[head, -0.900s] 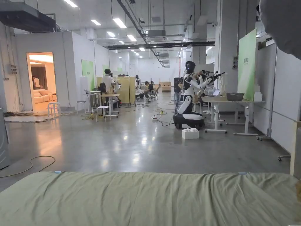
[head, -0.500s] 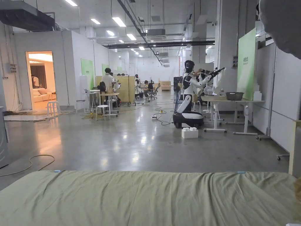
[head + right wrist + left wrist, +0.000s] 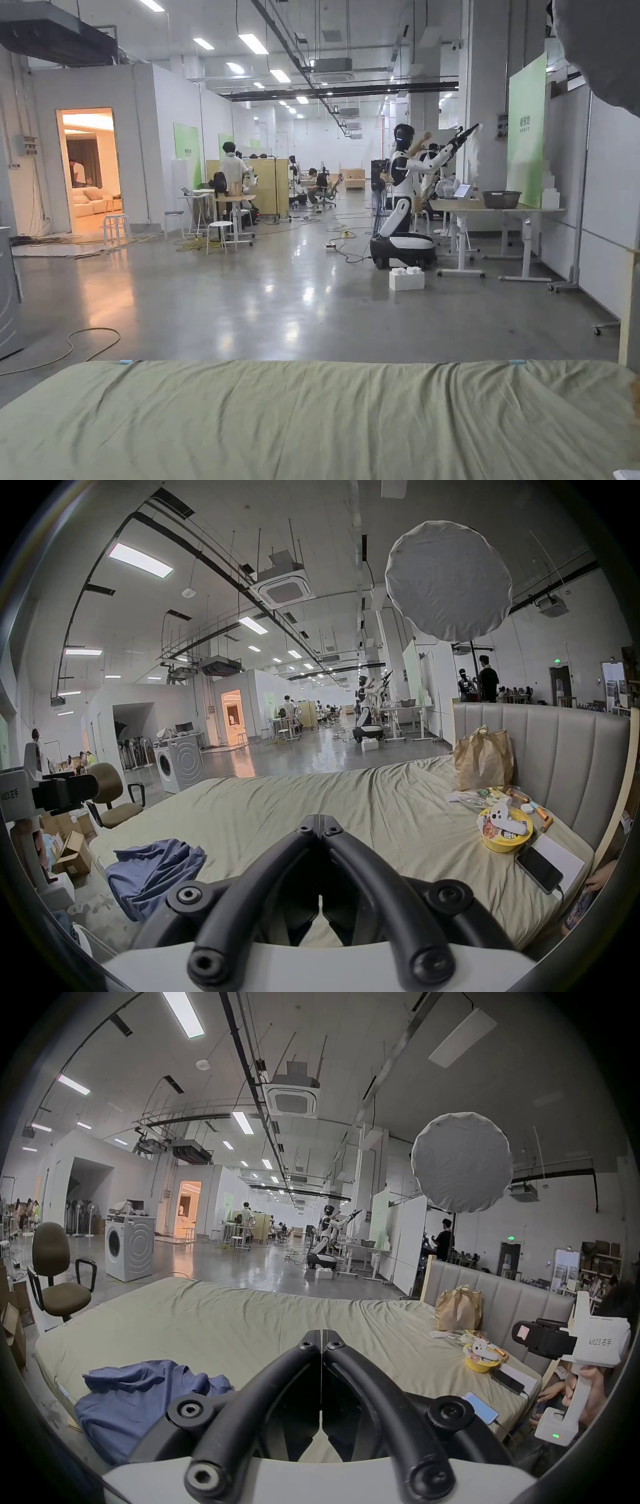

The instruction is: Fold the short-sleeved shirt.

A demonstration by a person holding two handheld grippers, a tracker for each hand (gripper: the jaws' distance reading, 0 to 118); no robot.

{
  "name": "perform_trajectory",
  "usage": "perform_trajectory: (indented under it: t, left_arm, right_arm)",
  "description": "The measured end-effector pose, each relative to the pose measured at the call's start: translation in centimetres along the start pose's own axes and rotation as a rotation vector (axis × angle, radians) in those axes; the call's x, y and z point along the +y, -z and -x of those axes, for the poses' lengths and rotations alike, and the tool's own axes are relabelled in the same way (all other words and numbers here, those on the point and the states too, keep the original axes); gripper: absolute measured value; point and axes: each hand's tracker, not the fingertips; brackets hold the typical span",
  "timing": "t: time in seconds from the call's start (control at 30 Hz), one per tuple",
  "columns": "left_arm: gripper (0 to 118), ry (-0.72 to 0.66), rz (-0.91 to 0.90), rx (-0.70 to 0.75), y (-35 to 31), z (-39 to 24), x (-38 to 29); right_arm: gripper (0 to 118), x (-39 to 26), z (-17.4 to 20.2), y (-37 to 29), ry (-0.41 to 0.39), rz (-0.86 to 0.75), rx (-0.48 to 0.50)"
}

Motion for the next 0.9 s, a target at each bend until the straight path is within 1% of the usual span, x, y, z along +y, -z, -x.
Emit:
perform_trajectory:
  t: [0.53,0.73,0.9]
  left_arm:
    - [0,0.007,-0.002,-0.001,-0.1,-0.1,0.2]
    - [0,0.001,0.001,0.005,-0.2,0.0,0.1]
    - [0,0.046,0.008,0.043,-1.1,0.0,0.3]
  right_arm:
    - [0,-0.2,-0.1,-0.2,0.017,-0.002,-0.008]
    - [0,-0.3,-0.3,-0.1,0.062,-0.009,-0.015]
    - [0,-0.2,-0.3,-0.3,0.033,-0.002,-0.01]
